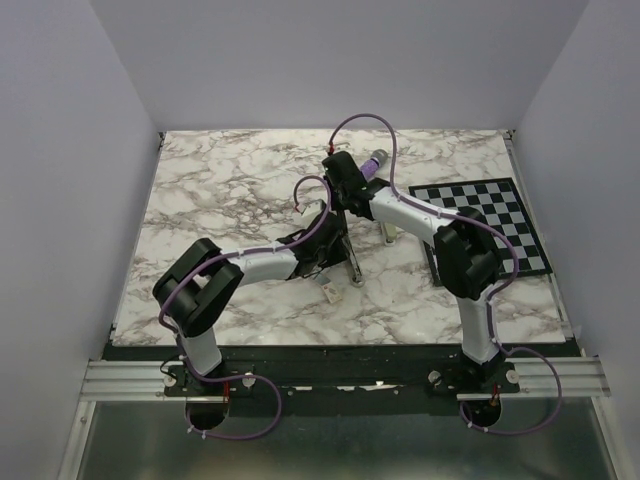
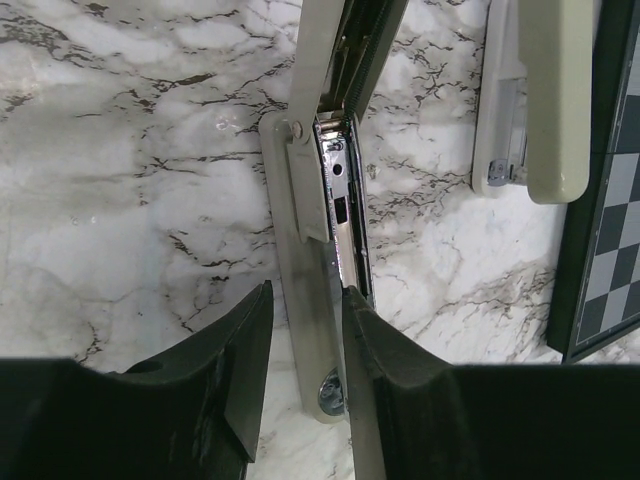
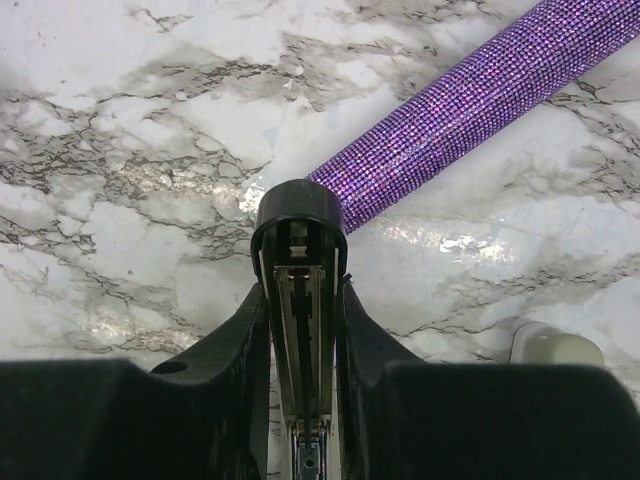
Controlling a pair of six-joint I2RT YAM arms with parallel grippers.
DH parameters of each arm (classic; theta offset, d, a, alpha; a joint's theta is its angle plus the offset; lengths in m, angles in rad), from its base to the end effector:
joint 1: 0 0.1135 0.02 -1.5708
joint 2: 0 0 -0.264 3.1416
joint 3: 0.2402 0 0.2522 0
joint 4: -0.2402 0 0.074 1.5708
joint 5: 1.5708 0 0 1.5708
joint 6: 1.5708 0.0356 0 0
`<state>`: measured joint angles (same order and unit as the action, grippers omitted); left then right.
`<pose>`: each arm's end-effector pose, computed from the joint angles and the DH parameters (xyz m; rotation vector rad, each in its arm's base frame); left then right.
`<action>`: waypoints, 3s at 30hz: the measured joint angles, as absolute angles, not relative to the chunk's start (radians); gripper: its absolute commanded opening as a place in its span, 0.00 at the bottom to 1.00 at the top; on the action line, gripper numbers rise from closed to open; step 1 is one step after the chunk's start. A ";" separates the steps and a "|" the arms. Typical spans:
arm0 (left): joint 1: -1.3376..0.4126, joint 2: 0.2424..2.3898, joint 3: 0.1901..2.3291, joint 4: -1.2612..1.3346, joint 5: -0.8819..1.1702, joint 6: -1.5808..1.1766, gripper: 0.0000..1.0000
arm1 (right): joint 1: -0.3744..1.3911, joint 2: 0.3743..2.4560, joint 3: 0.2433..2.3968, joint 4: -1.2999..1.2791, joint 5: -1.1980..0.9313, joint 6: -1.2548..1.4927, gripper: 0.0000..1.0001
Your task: Load the staples into the stapler
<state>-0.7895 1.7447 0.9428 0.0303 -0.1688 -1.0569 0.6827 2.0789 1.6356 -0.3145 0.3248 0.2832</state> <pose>0.2559 -0.2495 0.1631 -0.4119 2.4083 -0.6978 0.3747 0.2900 0.2192 -0.2945 2.2642 0.1248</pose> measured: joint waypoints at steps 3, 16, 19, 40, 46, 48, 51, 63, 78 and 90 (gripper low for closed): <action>-0.787 1.754 0.949 0.043 -0.161 -1.063 0.39 | 0.682 2.073 1.627 -0.305 0.332 0.283 0.04; -0.776 1.813 0.975 0.108 -0.113 -1.096 0.29 | 0.680 1.951 1.452 -0.167 0.352 0.300 0.04; -0.771 1.818 0.975 0.121 -0.102 -1.106 0.28 | 0.678 1.933 1.414 -0.126 0.353 0.303 0.05; -0.738 1.824 0.919 0.242 -0.054 -1.159 0.25 | 0.688 1.666 1.056 0.095 0.309 0.340 0.10; -0.731 1.824 0.902 0.270 -0.042 -1.163 0.25 | 0.727 1.611 0.995 0.098 0.318 0.331 0.11; -0.728 1.824 0.899 0.275 -0.036 -1.164 0.25 | 0.741 1.596 0.973 0.104 0.329 0.330 0.12; -0.726 1.824 0.893 0.284 -0.032 -1.164 0.25 | 0.754 1.576 0.949 0.105 0.337 0.332 0.12; -0.701 1.824 0.875 0.322 -0.045 -1.163 0.27 | 0.826 1.550 0.886 -0.006 0.304 0.418 0.13; -0.698 1.818 0.852 0.345 -0.053 -1.152 0.41 | 0.835 1.607 0.903 -0.129 0.263 0.466 0.12; -0.698 1.753 0.786 0.334 -0.079 -1.144 0.50 | 0.839 1.617 0.951 -0.189 0.274 0.443 0.12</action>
